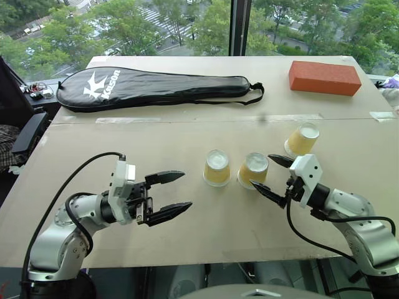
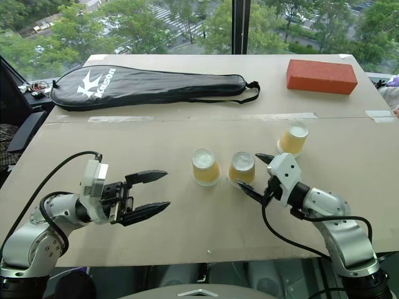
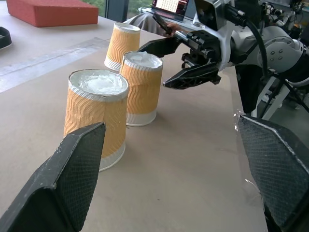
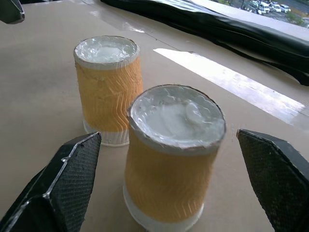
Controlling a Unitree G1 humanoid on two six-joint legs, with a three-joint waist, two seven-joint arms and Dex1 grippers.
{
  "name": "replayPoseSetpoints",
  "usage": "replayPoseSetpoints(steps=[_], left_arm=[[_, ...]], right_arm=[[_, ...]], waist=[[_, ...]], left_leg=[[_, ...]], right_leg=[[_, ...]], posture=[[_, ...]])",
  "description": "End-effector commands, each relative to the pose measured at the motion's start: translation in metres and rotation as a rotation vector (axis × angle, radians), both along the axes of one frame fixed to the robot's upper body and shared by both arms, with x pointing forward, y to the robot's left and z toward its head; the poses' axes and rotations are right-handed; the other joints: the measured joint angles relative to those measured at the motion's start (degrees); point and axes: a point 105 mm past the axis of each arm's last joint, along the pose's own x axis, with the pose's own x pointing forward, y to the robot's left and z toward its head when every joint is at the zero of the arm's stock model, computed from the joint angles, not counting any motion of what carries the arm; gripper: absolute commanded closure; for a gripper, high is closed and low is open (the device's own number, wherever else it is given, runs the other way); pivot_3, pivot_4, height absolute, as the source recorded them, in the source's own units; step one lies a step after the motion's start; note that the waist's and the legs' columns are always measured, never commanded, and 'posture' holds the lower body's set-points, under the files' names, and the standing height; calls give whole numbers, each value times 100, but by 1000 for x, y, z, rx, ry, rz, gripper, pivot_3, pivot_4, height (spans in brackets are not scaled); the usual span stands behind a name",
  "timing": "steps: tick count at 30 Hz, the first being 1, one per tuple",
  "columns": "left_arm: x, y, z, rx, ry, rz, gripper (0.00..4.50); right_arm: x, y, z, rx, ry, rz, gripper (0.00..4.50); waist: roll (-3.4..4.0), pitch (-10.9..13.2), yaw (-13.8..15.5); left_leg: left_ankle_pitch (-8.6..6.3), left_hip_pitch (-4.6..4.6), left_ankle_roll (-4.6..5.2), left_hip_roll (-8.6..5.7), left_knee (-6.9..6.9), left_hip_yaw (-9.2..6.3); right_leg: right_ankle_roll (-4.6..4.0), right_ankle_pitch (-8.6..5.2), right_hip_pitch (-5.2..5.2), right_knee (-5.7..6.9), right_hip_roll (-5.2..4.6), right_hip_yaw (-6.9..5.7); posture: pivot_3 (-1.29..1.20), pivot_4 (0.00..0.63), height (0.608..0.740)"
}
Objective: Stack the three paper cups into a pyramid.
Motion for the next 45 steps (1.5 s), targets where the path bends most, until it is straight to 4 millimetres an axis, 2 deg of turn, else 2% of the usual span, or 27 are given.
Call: replayPoseSetpoints(steps=[1,3,6,11,13,16,22,26,30,32,40,45], left_arm=[[-1,-5,3,-10,-32,-21,0],[0,-6,4,-12,-36,-20,0],[1,-6,5,-13,-41,-18,0],[-1,-7,4,-15,-41,-16,0],[0,-7,4,-17,-44,-13,0],[0,-8,4,-19,-50,-12,0],[1,-10,5,-25,-57,-16,0],[4,-12,6,-26,-65,-20,0],[5,-13,5,-25,-69,-22,0],[5,-13,5,-25,-70,-23,0],[5,-11,6,-18,-77,-14,0],[3,-11,6,-20,-77,-6,0]], right_arm=[[-3,16,1,18,4,81,58],[-5,27,-1,31,25,134,58],[-4,32,-1,36,29,154,58],[1,30,-1,27,16,144,58],[4,23,2,25,0,116,58],[6,4,17,43,-46,54,58],[-10,-20,60,165,-109,66,58],[8,-43,75,111,-185,-61,58],[46,-80,68,-24,-232,-318,58],[58,-92,63,-41,-224,-386,58],[96,-108,42,-31,-139,-554,58],[105,-114,31,11,-67,-584,58]], waist=[[0,0,-12],[0,0,-15],[1,1,-1],[0,1,0],[1,1,-1],[1,1,6],[0,2,10],[-1,2,-6],[-1,2,-3],[-1,2,0],[1,3,-15],[1,3,-2]], left_leg=[[0,1,0,0,0,0],[0,2,0,3,0,0],[0,0,0,3,-1,-2],[0,-2,0,-1,0,0],[0,-2,0,-1,0,0],[0,-2,0,-1,0,-3],[0,-3,0,-1,0,-2],[0,1,0,1,0,-1],[0,3,0,0,1,3],[0,0,0,-4,1,6],[0,-1,0,-5,-4,5],[0,-2,0,-5,-3,6]], right_leg=[[0,0,0,0,1,0],[-2,2,0,1,4,0],[-15,9,-1,1,4,-2],[-17,10,0,-1,-2,0],[-17,10,0,-1,-1,0],[-16,10,0,0,0,-4],[-15,10,0,-1,-1,-1],[-1,1,2,0,2,0],[-2,2,3,0,2,1],[-20,13,1,0,1,4],[-21,13,-1,-1,2,6],[-21,14,0,0,1,7]], posture=[[0,150,740],[0,150,740],[0,150,740],[0,150,740],[0,150,740],[0,150,740],[0,150,740],[0,150,740],[0,150,740],[0,150,740],[0,150,740],[0,150,740]])
